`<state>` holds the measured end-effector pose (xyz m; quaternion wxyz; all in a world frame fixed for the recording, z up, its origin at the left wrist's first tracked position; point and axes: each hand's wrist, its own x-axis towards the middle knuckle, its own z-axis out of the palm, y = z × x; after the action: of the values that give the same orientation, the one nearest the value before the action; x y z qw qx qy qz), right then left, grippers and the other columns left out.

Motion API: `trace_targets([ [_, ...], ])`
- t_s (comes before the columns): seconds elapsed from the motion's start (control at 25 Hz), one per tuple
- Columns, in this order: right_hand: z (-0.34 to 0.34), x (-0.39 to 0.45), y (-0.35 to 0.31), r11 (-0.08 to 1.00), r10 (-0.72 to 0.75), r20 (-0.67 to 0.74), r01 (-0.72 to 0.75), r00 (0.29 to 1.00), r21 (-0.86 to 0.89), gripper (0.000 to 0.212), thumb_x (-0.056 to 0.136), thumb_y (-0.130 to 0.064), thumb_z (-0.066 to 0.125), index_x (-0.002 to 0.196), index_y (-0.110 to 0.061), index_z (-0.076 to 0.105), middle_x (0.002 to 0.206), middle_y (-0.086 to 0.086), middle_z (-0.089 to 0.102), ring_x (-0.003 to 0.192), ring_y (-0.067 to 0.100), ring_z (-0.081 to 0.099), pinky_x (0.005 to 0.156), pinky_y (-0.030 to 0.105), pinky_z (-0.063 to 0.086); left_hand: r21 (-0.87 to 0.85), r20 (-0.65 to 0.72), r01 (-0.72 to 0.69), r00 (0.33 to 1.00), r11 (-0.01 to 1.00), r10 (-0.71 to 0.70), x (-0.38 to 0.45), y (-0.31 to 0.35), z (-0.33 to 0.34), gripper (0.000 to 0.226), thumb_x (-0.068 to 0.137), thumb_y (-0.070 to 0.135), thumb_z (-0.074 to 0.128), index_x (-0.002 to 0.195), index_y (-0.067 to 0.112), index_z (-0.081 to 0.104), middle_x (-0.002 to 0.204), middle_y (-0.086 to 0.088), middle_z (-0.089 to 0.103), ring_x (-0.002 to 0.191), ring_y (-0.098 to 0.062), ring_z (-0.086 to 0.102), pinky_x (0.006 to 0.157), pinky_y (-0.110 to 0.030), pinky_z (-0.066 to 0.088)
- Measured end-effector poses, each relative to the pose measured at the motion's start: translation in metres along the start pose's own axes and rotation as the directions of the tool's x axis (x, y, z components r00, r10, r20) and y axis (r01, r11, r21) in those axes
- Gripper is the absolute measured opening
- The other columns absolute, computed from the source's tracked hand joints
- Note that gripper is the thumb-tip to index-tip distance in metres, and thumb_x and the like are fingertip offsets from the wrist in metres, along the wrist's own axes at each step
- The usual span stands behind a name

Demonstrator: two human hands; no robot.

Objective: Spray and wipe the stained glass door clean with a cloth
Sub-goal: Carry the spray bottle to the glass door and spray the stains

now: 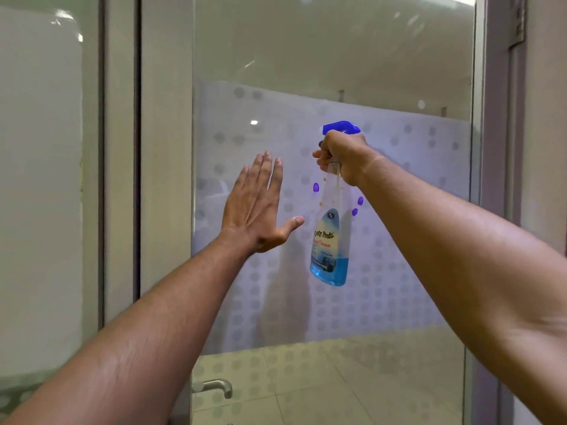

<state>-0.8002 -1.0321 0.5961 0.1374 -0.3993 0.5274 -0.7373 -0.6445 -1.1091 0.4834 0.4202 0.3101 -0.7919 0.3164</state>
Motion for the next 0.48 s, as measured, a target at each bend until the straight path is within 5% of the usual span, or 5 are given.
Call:
trace_targets([
  [0.32,-0.022,0.017,-0.004,0.999,-0.032,-0.147,0.030,0.989,-0.020,0.051,0.073,0.004,0.048,0.124,-0.002,0.050,0.088,0.011,0.068,0.071,0.015,0.066,0.054,0.023,0.057,-0.010,-0.005,-0.016,1.000,1.000,0.016,0.003,0.000,0.004,0.107,0.081,0.076,0.026,0.155,0.007,-0.007,0.163,-0.017,-0.008,0.152,-0.029,-0.007,0.123,-0.044,0.003],
  [0.48,-0.057,0.027,-0.009,0.998,-0.053,-0.269,0.047,0.962,-0.029,0.038,0.076,0.001,0.047,0.113,-0.001,0.054,0.085,0.011,0.066,0.061,0.014,0.063,0.054,0.023,0.056,-0.011,-0.006,-0.020,1.000,1.000,0.020,0.002,0.005,0.008,0.107,0.081,0.076,0.027,0.155,0.005,-0.006,0.163,-0.018,-0.007,0.152,-0.028,-0.007,0.123,-0.044,0.003],
])
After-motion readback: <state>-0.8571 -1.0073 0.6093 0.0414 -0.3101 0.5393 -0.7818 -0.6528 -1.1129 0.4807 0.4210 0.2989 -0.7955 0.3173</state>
